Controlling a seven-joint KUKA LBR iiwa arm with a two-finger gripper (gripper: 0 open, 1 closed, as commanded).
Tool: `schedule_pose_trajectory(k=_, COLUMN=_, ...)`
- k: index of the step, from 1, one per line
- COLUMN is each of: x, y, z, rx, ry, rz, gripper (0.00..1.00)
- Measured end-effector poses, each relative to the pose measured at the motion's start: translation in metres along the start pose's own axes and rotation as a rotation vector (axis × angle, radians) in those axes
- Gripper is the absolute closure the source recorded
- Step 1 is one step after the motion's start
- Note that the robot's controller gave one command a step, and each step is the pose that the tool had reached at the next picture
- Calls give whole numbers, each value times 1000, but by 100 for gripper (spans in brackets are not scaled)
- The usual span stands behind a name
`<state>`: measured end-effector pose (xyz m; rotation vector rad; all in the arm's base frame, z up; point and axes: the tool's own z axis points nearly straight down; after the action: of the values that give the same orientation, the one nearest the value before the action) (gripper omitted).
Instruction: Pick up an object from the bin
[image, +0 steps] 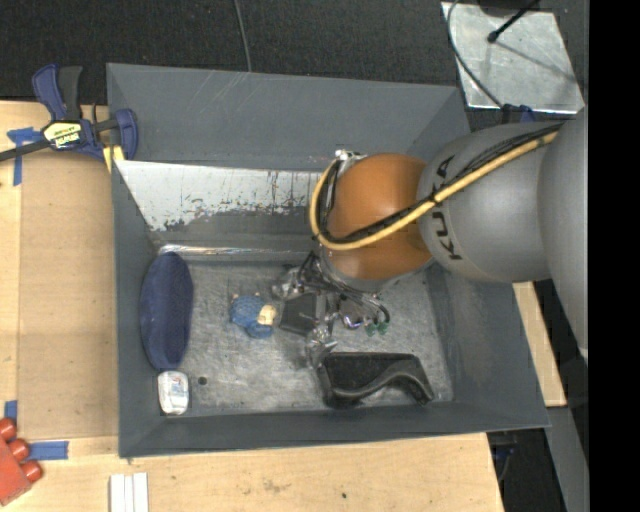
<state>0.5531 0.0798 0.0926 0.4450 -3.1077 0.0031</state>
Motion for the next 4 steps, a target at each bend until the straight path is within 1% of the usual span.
schedule_pose_trajectory(k=1, x=-40, y=-78, z=6, rx=-1, ry=-8, rz=547, gripper=0)
schedule_pose_trajectory(k=2, x=-40, y=-76, z=6, rx=-3, ry=-7, rz=546, gripper=100)
schedule_pose_trajectory(k=3, x=-40, y=-102, z=-134, rx=1, ry=-14, rz=238, gripper=100)
schedule_pose_trajectory(k=4, x=-38, y=-101, z=-131, rx=-1, ry=-7, rz=239, gripper=0)
